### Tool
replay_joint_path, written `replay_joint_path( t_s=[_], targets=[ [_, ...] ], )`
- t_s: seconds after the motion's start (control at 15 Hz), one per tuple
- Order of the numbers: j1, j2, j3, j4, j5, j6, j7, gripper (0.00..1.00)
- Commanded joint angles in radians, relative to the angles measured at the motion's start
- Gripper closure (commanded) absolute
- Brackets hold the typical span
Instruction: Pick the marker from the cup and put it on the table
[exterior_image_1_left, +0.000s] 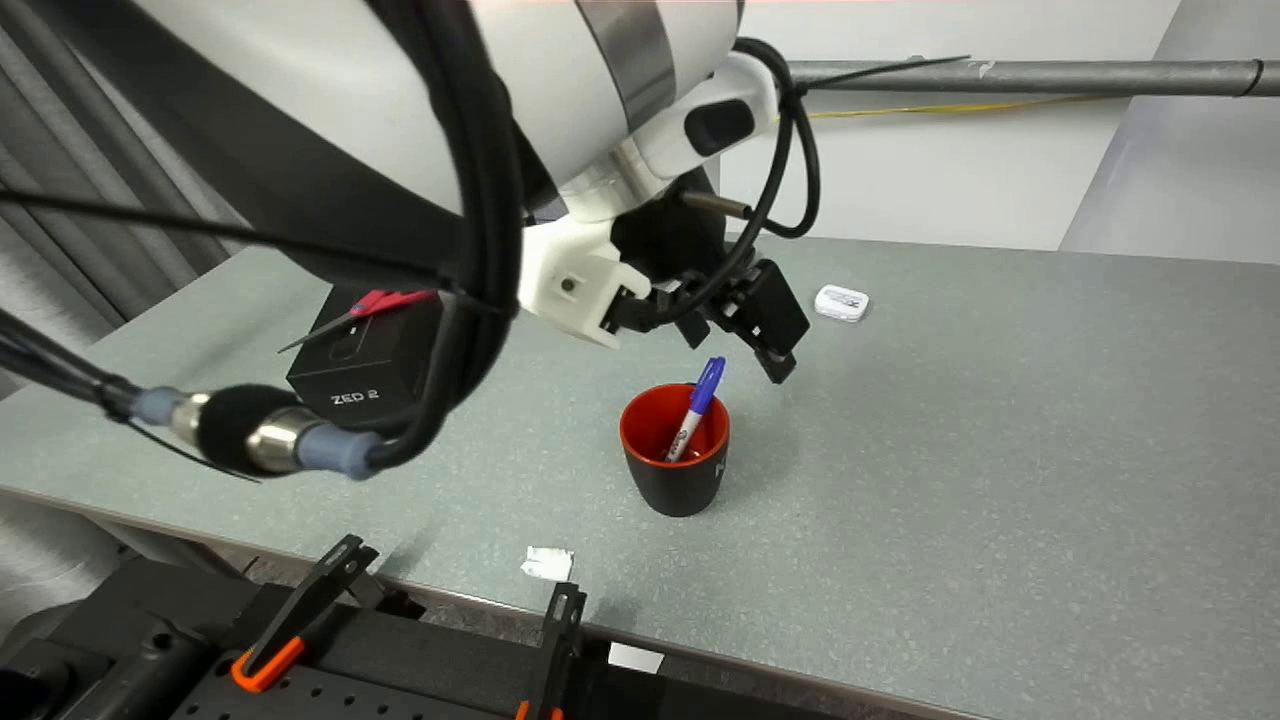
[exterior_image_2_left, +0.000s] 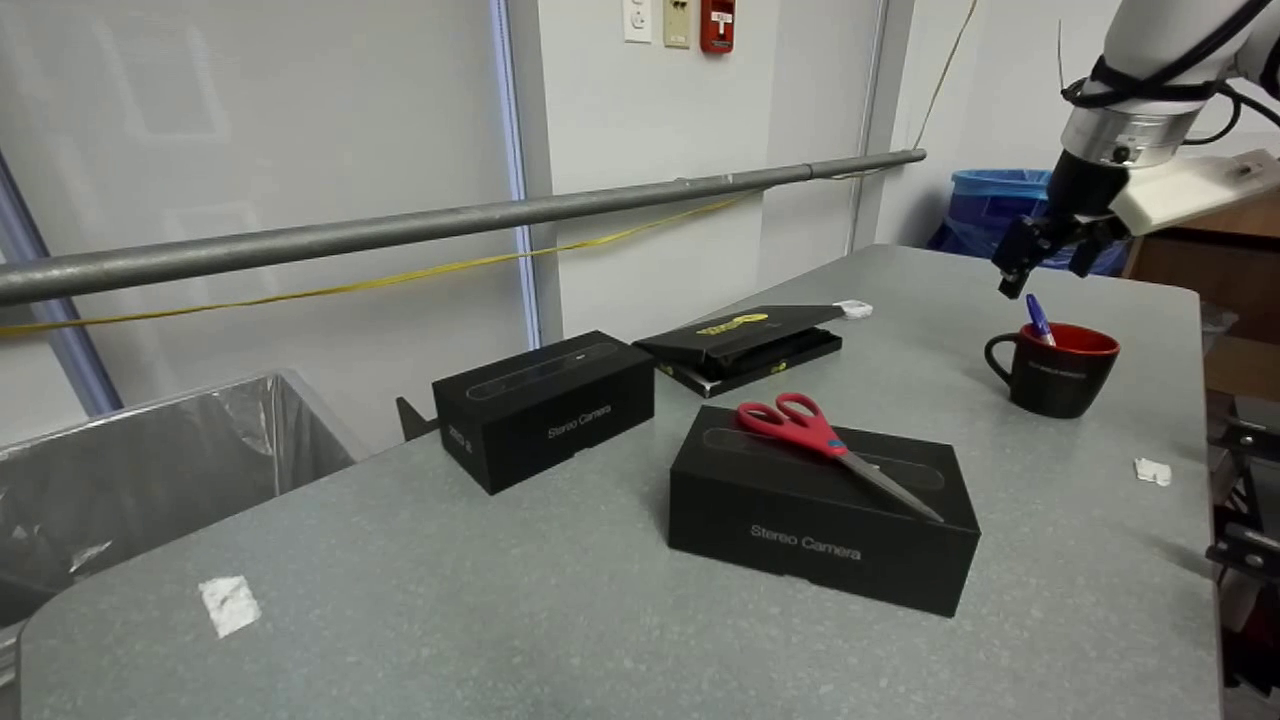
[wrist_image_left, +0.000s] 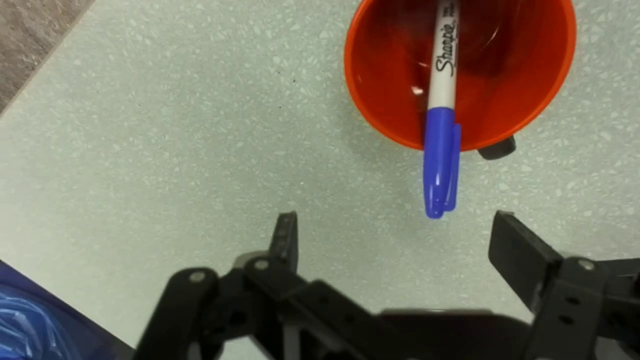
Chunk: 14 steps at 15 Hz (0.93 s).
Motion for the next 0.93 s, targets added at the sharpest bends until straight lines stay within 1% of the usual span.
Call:
replay_joint_path(
  t_s=[0.0,0.2,0.33,0.53,0.87],
  targets=[
    [-0.010,0.123,-0.008,0.087,0.046,0.062,0.018,0.00],
    [-0.008,0.172,-0.003,0.114,0.076,0.094,0.013,0.00],
    [-0.004,0.184,-0.003,0.116,0.069,0.111,0.019,0.00],
    [0.002,0.147,-0.017,0.086,0.013,0.123,0.038,0.00],
    [0.001,0.076,-0.022,0.024,-0.042,0.124,0.054,0.00]
  ],
)
